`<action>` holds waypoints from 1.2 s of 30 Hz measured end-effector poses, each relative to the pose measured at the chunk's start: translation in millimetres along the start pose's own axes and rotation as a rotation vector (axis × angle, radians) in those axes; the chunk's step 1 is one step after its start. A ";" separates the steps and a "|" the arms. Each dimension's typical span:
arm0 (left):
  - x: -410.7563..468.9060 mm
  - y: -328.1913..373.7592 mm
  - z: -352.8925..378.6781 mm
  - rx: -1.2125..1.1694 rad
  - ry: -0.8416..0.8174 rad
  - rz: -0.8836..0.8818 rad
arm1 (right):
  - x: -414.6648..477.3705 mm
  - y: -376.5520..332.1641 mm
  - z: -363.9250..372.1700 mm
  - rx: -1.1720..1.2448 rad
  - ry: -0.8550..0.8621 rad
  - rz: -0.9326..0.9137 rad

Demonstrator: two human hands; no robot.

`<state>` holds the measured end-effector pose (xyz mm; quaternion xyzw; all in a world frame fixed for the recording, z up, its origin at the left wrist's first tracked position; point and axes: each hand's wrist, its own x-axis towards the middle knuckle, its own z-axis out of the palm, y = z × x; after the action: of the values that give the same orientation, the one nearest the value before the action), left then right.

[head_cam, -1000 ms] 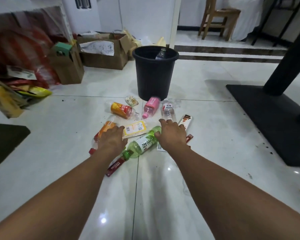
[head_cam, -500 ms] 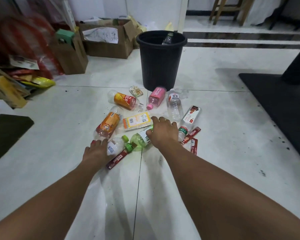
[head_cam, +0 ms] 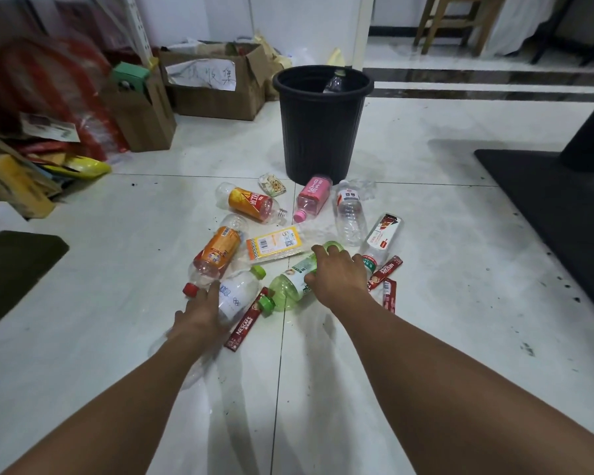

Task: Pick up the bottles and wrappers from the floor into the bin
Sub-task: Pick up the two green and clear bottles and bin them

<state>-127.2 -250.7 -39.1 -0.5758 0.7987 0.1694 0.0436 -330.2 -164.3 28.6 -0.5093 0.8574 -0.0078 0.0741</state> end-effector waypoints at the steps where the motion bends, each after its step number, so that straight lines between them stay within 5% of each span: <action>1: 1.4 2.5 -5.9 -0.009 0.019 0.016 | 0.1 -0.6 -0.2 -0.005 -0.004 -0.002; 15: 14.6 9.6 -98.6 -0.056 0.244 0.091 | 2.6 -10.0 21.9 -0.164 -0.048 -0.166; 28: 25.8 18.3 -73.9 -0.078 0.274 0.133 | 30.3 -5.4 52.4 -0.278 -0.165 -0.345; 36: 35.5 15.7 -59.2 -0.052 0.305 0.143 | 40.4 -11.8 68.5 -0.320 -0.075 -0.398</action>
<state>-146.3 -297.4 10.5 -0.5373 0.8304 0.1031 -0.1053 -329.7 -201.1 -42.9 -0.6731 0.7273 0.1324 0.0214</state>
